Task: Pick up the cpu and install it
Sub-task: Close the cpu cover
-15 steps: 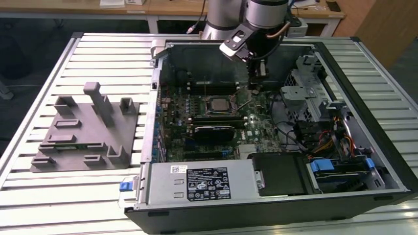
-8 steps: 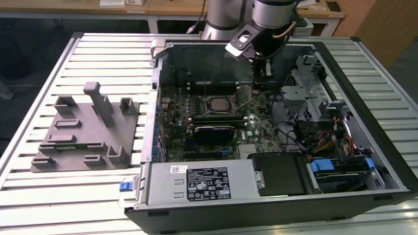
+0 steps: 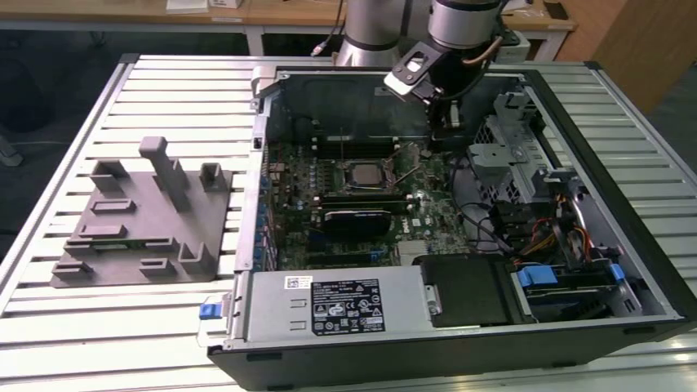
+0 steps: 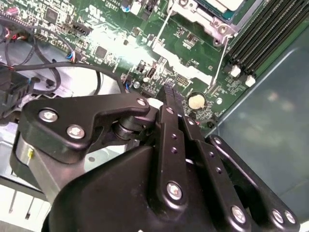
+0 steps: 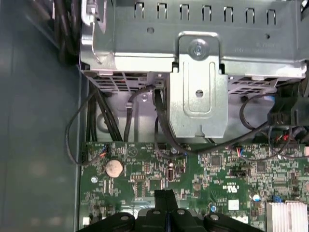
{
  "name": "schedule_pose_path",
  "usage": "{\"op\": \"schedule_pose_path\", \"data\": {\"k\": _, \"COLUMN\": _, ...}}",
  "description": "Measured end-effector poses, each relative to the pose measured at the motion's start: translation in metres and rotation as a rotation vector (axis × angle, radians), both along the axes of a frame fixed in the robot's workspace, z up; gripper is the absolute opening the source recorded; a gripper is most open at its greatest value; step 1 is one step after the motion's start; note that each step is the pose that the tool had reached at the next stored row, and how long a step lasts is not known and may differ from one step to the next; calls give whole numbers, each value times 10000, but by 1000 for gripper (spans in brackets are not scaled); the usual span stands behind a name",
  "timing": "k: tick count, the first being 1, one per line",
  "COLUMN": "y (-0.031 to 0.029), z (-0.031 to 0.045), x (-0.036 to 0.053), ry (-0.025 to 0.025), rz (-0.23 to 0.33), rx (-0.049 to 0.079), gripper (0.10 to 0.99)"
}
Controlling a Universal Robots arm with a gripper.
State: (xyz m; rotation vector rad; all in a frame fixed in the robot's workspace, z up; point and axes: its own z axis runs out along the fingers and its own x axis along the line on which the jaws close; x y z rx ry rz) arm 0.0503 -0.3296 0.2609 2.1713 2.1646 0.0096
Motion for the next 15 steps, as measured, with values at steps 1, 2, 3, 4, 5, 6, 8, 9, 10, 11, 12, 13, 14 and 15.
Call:
{"op": "schedule_pose_path", "data": {"k": 1, "y": 0, "z": -18, "x": 0, "ry": 0, "rz": 0, "rx": 1, "gripper": 106}}
{"op": "schedule_pose_path", "data": {"k": 2, "y": 0, "z": -36, "x": 0, "ry": 0, "rz": 0, "rx": 0, "gripper": 106}}
{"op": "schedule_pose_path", "data": {"k": 3, "y": 0, "z": -54, "x": 0, "ry": 0, "rz": 0, "rx": -1, "gripper": 106}}
{"op": "schedule_pose_path", "data": {"k": 4, "y": 0, "z": -73, "x": 0, "ry": 0, "rz": 1, "rx": -1, "gripper": 106}}
{"op": "schedule_pose_path", "data": {"k": 5, "y": 0, "z": -91, "x": 0, "ry": 0, "rz": 0, "rx": 0, "gripper": 106}}
{"op": "schedule_pose_path", "data": {"k": 6, "y": 0, "z": -108, "x": 0, "ry": 0, "rz": 0, "rx": 1, "gripper": 106}}
{"op": "schedule_pose_path", "data": {"k": 8, "y": 0, "z": -138, "x": 0, "ry": 0, "rz": 0, "rx": 0, "gripper": 106}}
{"op": "schedule_pose_path", "data": {"k": 9, "y": 0, "z": -147, "x": 0, "ry": 0, "rz": 0, "rx": 0, "gripper": 106}}
{"op": "schedule_pose_path", "data": {"k": 10, "y": 0, "z": -155, "x": 0, "ry": -1, "rz": 1, "rx": 1, "gripper": 106}}
{"op": "schedule_pose_path", "data": {"k": 11, "y": 0, "z": -163, "x": 0, "ry": -1, "rz": 0, "rx": 1, "gripper": 106}}
{"op": "schedule_pose_path", "data": {"k": 12, "y": 0, "z": -172, "x": 0, "ry": 0, "rz": 0, "rx": 1, "gripper": 106}}
{"op": "schedule_pose_path", "data": {"k": 13, "y": 0, "z": -182, "x": 0, "ry": -1, "rz": 0, "rx": 1, "gripper": 106}}
{"op": "schedule_pose_path", "data": {"k": 14, "y": 0, "z": -190, "x": 0, "ry": -1, "rz": 0, "rx": 0, "gripper": 106}}
{"op": "schedule_pose_path", "data": {"k": 15, "y": 0, "z": -197, "x": 0, "ry": 0, "rz": 0, "rx": 0, "gripper": 106}}
